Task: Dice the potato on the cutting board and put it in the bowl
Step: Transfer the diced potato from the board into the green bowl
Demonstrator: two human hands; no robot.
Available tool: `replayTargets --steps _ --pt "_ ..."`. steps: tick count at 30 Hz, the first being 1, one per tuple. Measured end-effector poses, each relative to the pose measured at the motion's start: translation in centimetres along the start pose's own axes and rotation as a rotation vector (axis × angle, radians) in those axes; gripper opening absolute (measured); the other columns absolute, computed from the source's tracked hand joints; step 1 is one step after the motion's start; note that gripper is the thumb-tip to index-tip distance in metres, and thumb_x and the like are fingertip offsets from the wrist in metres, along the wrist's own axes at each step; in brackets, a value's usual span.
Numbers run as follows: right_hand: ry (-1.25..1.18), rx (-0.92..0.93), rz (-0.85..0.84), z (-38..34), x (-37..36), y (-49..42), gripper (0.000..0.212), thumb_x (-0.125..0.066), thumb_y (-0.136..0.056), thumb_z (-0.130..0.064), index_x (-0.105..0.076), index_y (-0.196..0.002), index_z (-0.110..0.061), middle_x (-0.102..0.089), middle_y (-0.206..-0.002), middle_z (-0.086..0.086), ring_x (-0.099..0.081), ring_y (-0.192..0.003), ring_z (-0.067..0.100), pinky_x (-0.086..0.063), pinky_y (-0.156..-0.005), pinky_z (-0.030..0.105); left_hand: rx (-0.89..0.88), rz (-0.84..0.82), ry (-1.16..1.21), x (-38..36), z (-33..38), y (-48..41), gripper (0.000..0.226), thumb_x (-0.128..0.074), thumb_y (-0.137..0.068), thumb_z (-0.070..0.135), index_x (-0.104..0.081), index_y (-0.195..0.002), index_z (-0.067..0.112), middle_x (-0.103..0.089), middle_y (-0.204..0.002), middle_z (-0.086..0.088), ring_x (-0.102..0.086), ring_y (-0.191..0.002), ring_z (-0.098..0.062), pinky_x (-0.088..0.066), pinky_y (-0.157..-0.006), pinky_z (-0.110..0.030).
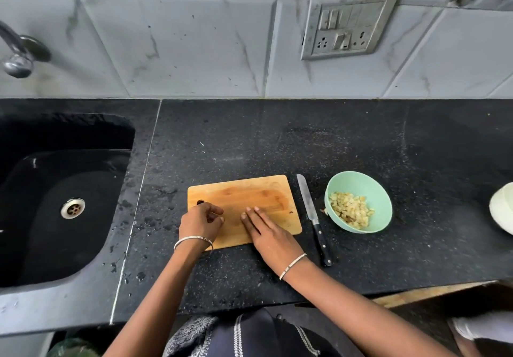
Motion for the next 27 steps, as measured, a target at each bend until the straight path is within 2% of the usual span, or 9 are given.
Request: replayTargets --steps 3,6,9,11,13,18,20,22,27 --pt "0.065 -0.023 0.007 0.0 -0.1 0.3 0.063 -0.084 -0.063 -0.002 -0.066 -0.124 -0.004 -0.064 -0.127 0.011 -0.061 -0.119 0.025 -0.059 -0.059 0.026 -0.002 0.005 -0.004 -0.1 0.1 0.0 0.013 -0.071 -0.083 0.017 -0.072 -0.096 0.021 -0.07 -0.09 0.002 -0.063 -0.085 -0.014 -0.048 -0.08 -0.025" --pt "0.149 -0.014 0.006 0.0 -0.1 0.3 0.051 -0.085 -0.066 -0.005 -0.071 -0.114 -0.001 -0.069 -0.116 0.014 -0.066 -0.109 0.025 -0.059 -0.06 0.026 -0.019 -0.001 -0.014 -0.3 0.3 0.1 0.013 -0.071 -0.083 0.017 -0.071 -0.095 0.022 -0.07 -0.089 0.004 -0.063 -0.085 -0.014 -0.046 -0.078 -0.025" --pt "0.246 0.041 0.11 -0.4 0.0 0.5 0.028 -0.065 -0.079 0.0 -0.073 -0.106 0.002 -0.071 -0.104 0.016 -0.067 -0.097 0.027 -0.059 -0.058 0.028 -0.033 -0.005 -0.028 -0.5 0.5 0.2 0.012 -0.071 -0.083 0.018 -0.07 -0.093 0.023 -0.069 -0.087 0.007 -0.062 -0.085 -0.014 -0.046 -0.076 -0.025" --pt "0.266 0.039 0.124 -0.4 0.0 0.7 0.034 -0.044 -0.084 0.004 -0.074 -0.098 0.003 -0.071 -0.095 0.014 -0.066 -0.086 0.025 -0.057 -0.053 0.027 -0.026 -0.002 -0.027 -0.5 0.5 0.3 0.011 -0.071 -0.083 0.019 -0.069 -0.091 0.025 -0.069 -0.087 0.006 -0.063 -0.086 -0.014 -0.047 -0.077 -0.026" --pt "0.275 0.038 0.118 -0.3 -0.1 0.8 0.037 -0.039 -0.083 0.006 -0.074 -0.091 0.002 -0.07 -0.088 0.012 -0.065 -0.079 0.024 -0.055 -0.049 0.027 -0.019 0.004 -0.029 -0.7 0.5 0.3 0.01 -0.071 -0.082 0.019 -0.069 -0.091 0.024 -0.069 -0.087 0.006 -0.063 -0.086 -0.014 -0.047 -0.077 -0.026" --pt "0.222 0.028 0.071 -0.4 -0.2 0.8 0.018 -0.06 -0.078 0.004 -0.074 -0.09 0.001 -0.069 -0.085 0.011 -0.065 -0.078 0.024 -0.056 -0.049 0.028 -0.017 0.033 -0.049 -0.9 0.5 0.5 0.01 -0.071 -0.081 0.018 -0.069 -0.09 0.024 -0.069 -0.087 0.004 -0.063 -0.086 -0.016 -0.049 -0.079 -0.028" --pt "0.108 -0.062 0.021 0.5 0.4 0.4 0.019 -0.068 -0.078 0.002 -0.073 -0.096 -0.001 -0.07 -0.091 0.01 -0.065 -0.086 0.025 -0.059 -0.061 0.031 -0.015 0.042 -0.061 -0.9 0.5 0.6 0.011 -0.071 -0.081 0.018 -0.069 -0.09 0.024 -0.069 -0.086 0.004 -0.064 -0.086 -0.017 -0.05 -0.079 -0.029" --pt "-0.106 -0.233 0.022 3.0 2.3 0.0 0.02 -0.059 -0.087 0.001 -0.072 -0.101 -0.004 -0.071 -0.097 0.009 -0.066 -0.089 0.024 -0.058 -0.076 0.033 -0.036 0.046 -0.087 -0.9 0.9 0.7 0.011 -0.071 -0.082 0.018 -0.069 -0.091 0.025 -0.069 -0.087 0.005 -0.063 -0.087 -0.016 -0.05 -0.077 -0.029" --pt "-0.345 -0.555 0.389 10.8 11.1 3.7 0.012 -0.066 -0.081 -0.008 -0.075 -0.075 -0.012 -0.066 -0.059 0.005 -0.058 -0.054 0.024 -0.042 -0.05 0.027 -0.165 0.013 -0.135 -2.1 3.3 1.1 0.013 -0.07 -0.085 0.017 -0.072 -0.095 0.024 -0.071 -0.089 0.006 -0.063 -0.083 -0.014 -0.05 -0.075 -0.028"
Point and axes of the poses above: each hand's wrist, its own y-axis away from the middle knuckle, its own x-axis out of the back of the hand, z = x × y, the point moved 9 cm from there along -y, towards the middle knuckle
